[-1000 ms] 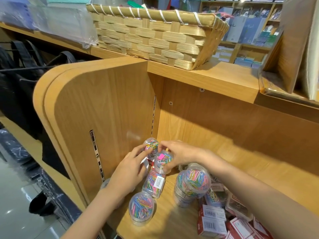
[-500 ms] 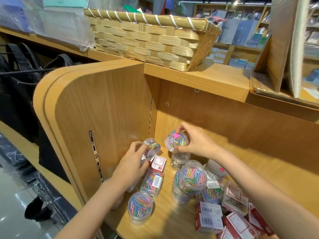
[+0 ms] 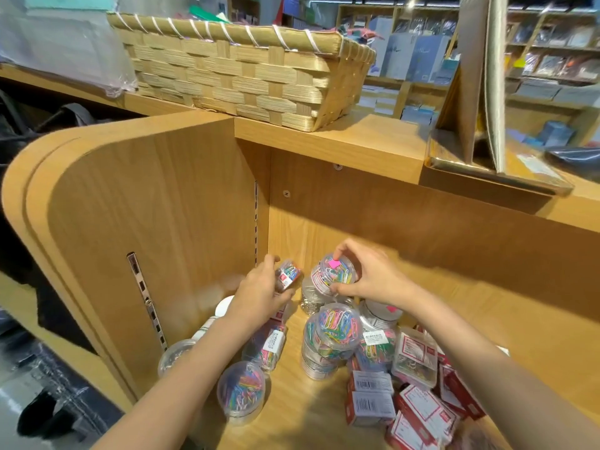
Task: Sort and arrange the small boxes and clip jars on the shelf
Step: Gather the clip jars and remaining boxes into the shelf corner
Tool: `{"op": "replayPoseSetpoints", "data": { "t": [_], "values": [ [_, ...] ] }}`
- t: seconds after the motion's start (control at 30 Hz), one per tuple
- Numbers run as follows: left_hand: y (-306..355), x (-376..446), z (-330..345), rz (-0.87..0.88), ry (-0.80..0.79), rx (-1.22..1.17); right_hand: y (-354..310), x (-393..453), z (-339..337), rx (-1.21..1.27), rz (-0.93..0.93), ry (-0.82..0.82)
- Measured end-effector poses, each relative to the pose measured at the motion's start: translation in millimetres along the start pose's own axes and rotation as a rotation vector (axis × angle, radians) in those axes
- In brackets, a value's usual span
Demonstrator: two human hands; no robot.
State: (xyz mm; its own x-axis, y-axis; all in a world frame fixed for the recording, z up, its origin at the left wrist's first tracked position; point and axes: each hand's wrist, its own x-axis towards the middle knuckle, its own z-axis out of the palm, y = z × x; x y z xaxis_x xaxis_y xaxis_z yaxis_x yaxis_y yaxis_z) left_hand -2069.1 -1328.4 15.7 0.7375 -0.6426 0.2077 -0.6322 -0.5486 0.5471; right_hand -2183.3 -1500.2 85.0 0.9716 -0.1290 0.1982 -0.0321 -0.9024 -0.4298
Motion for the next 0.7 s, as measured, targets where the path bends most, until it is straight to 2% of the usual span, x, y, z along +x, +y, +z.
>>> {"op": "replayPoseSetpoints", "data": {
  "t": [0.07, 0.2, 0.37, 0.5, 0.6, 0.7],
  "values": [
    [1, 5, 5, -0.024, -0.030, 0.006, 3, -1, -1, -0.006, 0.006, 0.010],
    [-1, 18, 13, -0.071, 0.015, 0.000, 6, -2, -3, 0.006, 0.003, 0.021],
    [-2, 20, 25, -0.035, -0.033, 0.155, 11, -4, -2, 0.034, 0.013, 0.032],
    [-2, 22, 30, -0.017, -0.015, 0.049, 14, -5, 0, 0.049, 0.023, 0.046],
    [-5, 23, 33, -0.046, 0.084, -0.101, 15, -6, 1, 0.064, 0.025, 0.049],
    [-5, 22, 33, -0.127, 0.188, -0.150, 14, -5, 3, 0.079, 0.026, 0.026]
  ]
}}
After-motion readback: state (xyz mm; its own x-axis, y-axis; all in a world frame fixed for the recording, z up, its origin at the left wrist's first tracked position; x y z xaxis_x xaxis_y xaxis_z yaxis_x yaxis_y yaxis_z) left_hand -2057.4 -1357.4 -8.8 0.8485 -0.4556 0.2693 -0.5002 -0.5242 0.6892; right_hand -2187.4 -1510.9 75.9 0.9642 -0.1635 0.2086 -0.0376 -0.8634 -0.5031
